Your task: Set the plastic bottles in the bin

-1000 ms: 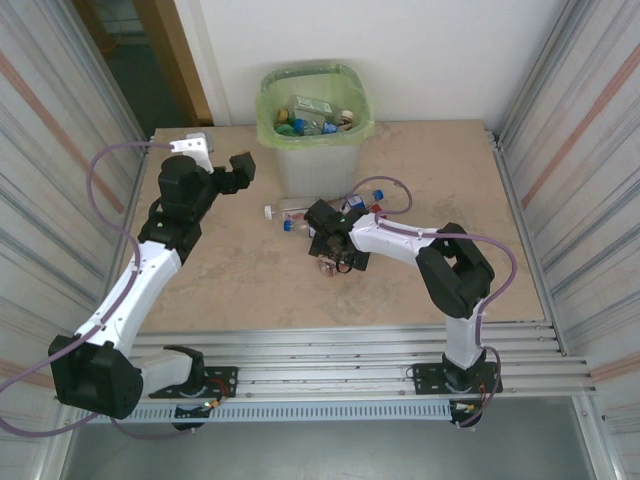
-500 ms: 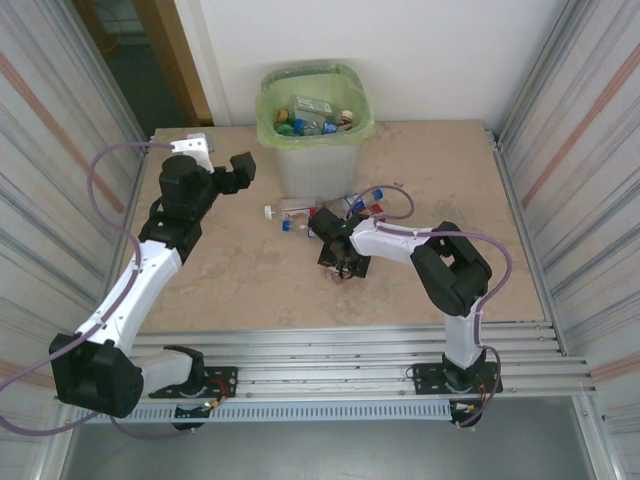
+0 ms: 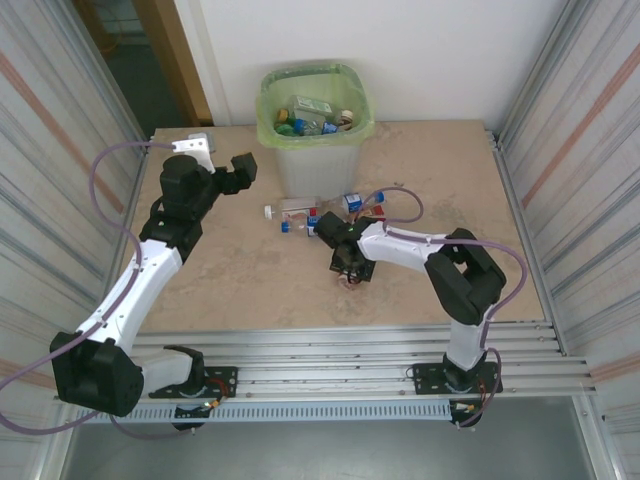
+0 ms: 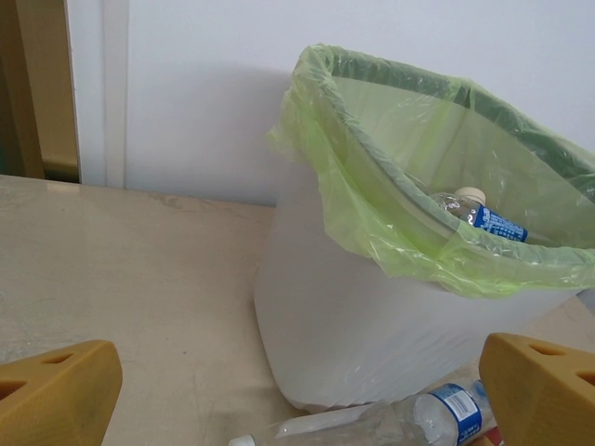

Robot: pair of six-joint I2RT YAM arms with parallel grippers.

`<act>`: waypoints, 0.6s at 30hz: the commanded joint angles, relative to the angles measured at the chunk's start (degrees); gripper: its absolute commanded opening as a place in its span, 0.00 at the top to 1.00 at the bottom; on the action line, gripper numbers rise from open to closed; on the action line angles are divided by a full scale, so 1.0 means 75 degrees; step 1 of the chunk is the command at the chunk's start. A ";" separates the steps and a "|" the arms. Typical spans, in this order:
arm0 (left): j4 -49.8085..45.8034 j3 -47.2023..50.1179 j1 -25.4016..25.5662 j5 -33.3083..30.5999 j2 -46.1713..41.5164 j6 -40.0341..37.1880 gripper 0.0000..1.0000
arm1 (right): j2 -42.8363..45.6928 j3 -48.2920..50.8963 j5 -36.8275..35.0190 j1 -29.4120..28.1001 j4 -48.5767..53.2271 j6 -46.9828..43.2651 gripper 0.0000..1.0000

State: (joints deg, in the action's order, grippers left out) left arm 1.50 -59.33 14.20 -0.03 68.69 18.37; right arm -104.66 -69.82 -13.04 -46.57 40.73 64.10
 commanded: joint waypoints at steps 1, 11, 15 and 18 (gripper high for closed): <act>0.0006 -0.0127 -0.0065 0.0153 -0.0208 0.0152 0.01 | 0.0667 0.0010 -0.0690 -0.0129 0.0677 0.0223 0.66; -0.0553 -0.0634 0.0064 0.0967 -0.0427 0.0059 0.01 | 0.2282 0.0049 -0.3049 -0.1040 0.0128 -0.1004 0.73; -0.0689 -0.0946 0.0348 0.1359 -0.0389 -0.0065 0.01 | 0.2974 0.0307 -0.3473 -0.1266 -0.0996 -0.2164 0.73; -0.0839 -0.1295 0.0539 0.1941 -0.0218 -0.0106 0.01 | 0.3492 0.0653 -0.3595 -0.1415 -0.2095 -0.3209 0.72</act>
State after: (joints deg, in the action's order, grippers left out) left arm -3.66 -65.52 17.19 9.17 67.48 18.68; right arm -81.58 -66.70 -34.98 -56.42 33.47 49.52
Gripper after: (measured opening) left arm 0.987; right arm 0.561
